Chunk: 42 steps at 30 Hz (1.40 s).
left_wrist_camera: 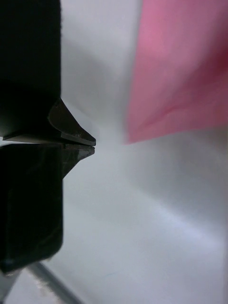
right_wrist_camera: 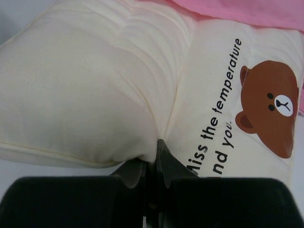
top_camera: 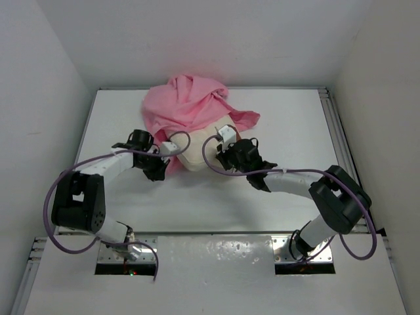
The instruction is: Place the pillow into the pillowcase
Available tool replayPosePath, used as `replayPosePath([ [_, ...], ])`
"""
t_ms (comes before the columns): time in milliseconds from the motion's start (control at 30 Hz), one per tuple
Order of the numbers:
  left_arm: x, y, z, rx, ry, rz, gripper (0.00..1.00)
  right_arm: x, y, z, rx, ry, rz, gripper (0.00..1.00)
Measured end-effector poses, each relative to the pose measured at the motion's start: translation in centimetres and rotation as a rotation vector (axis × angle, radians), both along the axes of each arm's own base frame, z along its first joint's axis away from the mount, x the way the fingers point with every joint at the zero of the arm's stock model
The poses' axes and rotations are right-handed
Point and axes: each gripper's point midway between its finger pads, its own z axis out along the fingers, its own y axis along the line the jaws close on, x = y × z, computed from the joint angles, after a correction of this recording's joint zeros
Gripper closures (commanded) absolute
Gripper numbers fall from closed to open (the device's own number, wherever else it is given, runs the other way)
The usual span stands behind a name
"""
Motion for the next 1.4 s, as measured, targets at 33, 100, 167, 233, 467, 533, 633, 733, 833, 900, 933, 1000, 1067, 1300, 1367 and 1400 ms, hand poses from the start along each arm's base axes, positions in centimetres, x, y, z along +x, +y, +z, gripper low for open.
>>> replayPosePath([
  [33,-1.1,0.0,-0.5,0.023,0.006,-0.037,1.00,-0.3,-0.1,-0.2,-0.013,0.001,0.008,1.00],
  [100,-3.5,-0.2,-1.2,0.053,0.046,-0.123,1.00,-0.7,-0.1,-0.7,-0.046,0.002,0.021,1.00],
  [167,-5.6,-0.6,-1.3,0.063,0.083,-0.225,1.00,-1.0,-0.2,-1.1,-0.060,0.007,0.023,1.00],
  [233,-7.3,-1.2,-0.9,0.039,0.112,-0.334,1.00,-1.2,-0.4,-1.5,-0.051,0.020,0.013,1.00],
  [467,-8.2,-2.4,2.0,-0.034,0.102,-0.500,0.54,-2.0,-2.5,-3.2,0.016,0.095,-0.033,0.12],
  [533,-6.6,-3.1,3.8,-0.056,0.070,-0.506,0.50,-2.2,-3.2,-2.8,0.041,0.099,-0.045,0.01],
  [633,-2.2,-4.2,7.2,-0.096,-0.024,-0.475,0.49,-1.9,-5.1,-1.4,0.093,0.073,-0.099,0.01],
  [733,4.1,-5.0,10.7,-0.118,-0.148,-0.371,0.48,-1.8,-7.5,-0.3,0.136,0.056,-0.173,0.01],
  [833,10.1,-5.3,12.1,-0.081,-0.270,-0.244,0.48,-1.3,-9.4,1.0,0.212,0.077,-0.294,0.01],
  [900,13.3,-6.2,12.4,-0.037,-0.324,-0.185,0.24,-1.0,-10.6,0.9,0.272,0.151,-0.409,0.01],
  [933,14.7,-6.9,12.3,-0.019,-0.351,-0.175,0.22,-1.0,-11.2,0.7,0.299,0.193,-0.465,0.01],
  [1000,17.5,-8.9,12.5,-0.003,-0.414,-0.146,0.12,-1.0,-12.2,0.0,0.369,0.289,-0.594,0.01],
  [1067,19.7,-10.8,11.5,0.017,-0.464,-0.123,0.11,-1.4,-13.0,-0.8,0.442,0.371,-0.705,0.01],
  [1300,22.6,-13.9,5.3,0.090,-0.479,-0.080,0.35,-3.5,-12.5,-4.6,0.698,0.571,-0.866,0.01],
  [1367,22.9,-14.1,4.8,0.083,-0.471,-0.067,0.59,-3.2,-11.9,-6.1,0.702,0.612,-0.877,0.01],
  [1400,23.1,-14.2,4.8,0.077,-0.475,-0.059,0.69,-2.9,-11.4,-6.8,0.700,0.631,-0.880,0.01],
])
